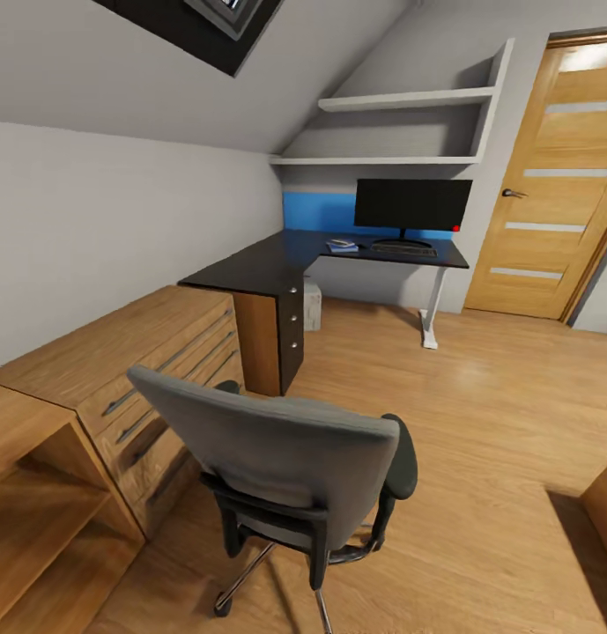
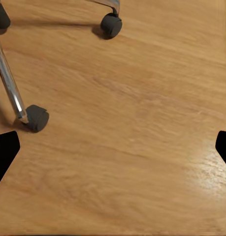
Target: In the bedroom, organize the workspace by keeping the computer under the desk, ensuring the monitor is on the desk, placing the keyboard on the desk next to the monitor, placing the mouse on the desk next to the keyboard, moving the folder from the swivel chair onto the desk next to the mouse, stacking the notebook on top of the folder with the pen on top of the notebook, and positioning the swivel chair next to the desk.
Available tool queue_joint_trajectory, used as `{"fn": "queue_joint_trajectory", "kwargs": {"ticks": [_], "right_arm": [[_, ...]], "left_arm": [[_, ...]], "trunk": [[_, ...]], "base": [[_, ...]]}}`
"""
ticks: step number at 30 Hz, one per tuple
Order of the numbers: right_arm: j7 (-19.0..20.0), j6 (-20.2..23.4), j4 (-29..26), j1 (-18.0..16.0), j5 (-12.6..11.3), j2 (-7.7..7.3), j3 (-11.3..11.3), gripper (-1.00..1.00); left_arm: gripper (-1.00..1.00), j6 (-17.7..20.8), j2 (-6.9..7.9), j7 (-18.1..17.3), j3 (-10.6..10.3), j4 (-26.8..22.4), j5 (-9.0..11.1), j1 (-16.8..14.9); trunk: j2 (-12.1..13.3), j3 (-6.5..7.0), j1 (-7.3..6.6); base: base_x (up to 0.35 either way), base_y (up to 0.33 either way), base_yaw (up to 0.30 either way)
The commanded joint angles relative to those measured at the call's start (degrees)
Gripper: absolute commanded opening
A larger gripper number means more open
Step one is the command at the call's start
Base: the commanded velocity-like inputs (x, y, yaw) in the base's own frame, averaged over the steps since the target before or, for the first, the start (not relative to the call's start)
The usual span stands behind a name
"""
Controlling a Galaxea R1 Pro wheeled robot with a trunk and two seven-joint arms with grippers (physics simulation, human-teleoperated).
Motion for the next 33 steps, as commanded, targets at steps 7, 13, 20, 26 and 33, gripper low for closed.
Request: {"fn": "queue_joint_trajectory", "kwargs": {"ticks": [7,13,20,26,33], "right_arm": [[-0.3,-0.2,0.1,-0.1,-0.2,0.03,0.5,1.00],[-0.3,-0.2,0.1,-0.1,-0.3,0.03,0.5,1.00],[-0.3,-0.2,0.1,-0.1,-0.2,0.03,0.5,1.00],[-0.3,-0.2,0.1,-0.1,-0.2,0.03,0.5,1.00],[-0.3,-0.1,0.1,-0.1,-0.2,0.08,0.6,1.00]], "left_arm": [[1.00,0.0,0.08,0.3,-0.4,0.0,0.3,0.0],[1.00,0.0,0.04,0.3,-0.4,0.0,0.3,0.0],[1.00,-0.1,0.06,0.4,-0.4,0.0,0.3,0.0],[1.00,-0.1,0.09,0.4,-0.4,0.0,0.3,0.0],[1.00,0.0,0.03,0.4,-0.5,0.0,0.3,0.0]], "trunk": [[0.0,-0.19,-0.01],[0.0,-0.30,-0.01],[0.0,-0.34,-0.01],[0.0,-0.35,-0.01],[0.0,-0.35,-0.01]], "base": [[0.000,0.129,-0.298],[0.000,0.030,-0.298],[0.000,0.155,-0.298],[-0.015,0.283,-0.298],[-0.119,0.301,-0.295]]}}
